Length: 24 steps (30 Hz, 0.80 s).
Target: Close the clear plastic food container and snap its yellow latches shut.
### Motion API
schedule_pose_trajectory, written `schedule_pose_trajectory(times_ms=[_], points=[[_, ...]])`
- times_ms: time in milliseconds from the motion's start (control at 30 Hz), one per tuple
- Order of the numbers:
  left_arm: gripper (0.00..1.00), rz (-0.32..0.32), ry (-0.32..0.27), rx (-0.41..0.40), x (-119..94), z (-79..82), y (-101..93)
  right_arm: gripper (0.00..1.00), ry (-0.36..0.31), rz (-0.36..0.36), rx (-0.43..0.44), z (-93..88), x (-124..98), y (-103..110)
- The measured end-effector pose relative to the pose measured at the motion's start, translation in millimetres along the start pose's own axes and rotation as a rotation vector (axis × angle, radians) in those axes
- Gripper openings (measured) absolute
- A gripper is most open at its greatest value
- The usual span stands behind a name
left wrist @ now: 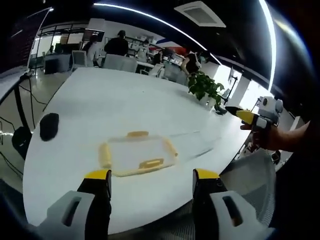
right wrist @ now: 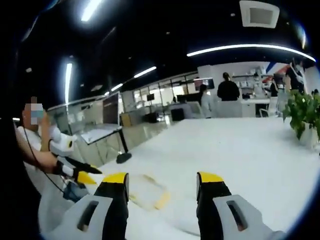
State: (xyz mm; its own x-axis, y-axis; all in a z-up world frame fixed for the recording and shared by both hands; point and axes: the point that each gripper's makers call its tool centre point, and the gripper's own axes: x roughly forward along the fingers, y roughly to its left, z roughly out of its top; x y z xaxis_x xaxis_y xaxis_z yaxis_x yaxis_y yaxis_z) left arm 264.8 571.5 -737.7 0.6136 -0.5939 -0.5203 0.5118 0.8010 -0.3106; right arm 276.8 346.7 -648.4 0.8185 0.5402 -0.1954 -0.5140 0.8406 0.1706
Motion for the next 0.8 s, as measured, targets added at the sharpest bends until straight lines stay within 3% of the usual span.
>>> schedule_pose_trajectory(times_ms=[433,667,800], points=[[0.65,0.022,-0.021,-0.039,-8.0,7.1,23.0,0.53,0.0,0.052,0.031,-6.1,22.1,25.9],[0.65,0.013,0.012,0.011,-9.7,4.8,26.8,0.53,0.005,0.069,0.025,-8.3,29.6,36.3],[0.65,0.016,-0.008,0.001,-10.5,11.6,29.3,0.54,0.006,0.081,0.023,-10.0,34.6,41.8]])
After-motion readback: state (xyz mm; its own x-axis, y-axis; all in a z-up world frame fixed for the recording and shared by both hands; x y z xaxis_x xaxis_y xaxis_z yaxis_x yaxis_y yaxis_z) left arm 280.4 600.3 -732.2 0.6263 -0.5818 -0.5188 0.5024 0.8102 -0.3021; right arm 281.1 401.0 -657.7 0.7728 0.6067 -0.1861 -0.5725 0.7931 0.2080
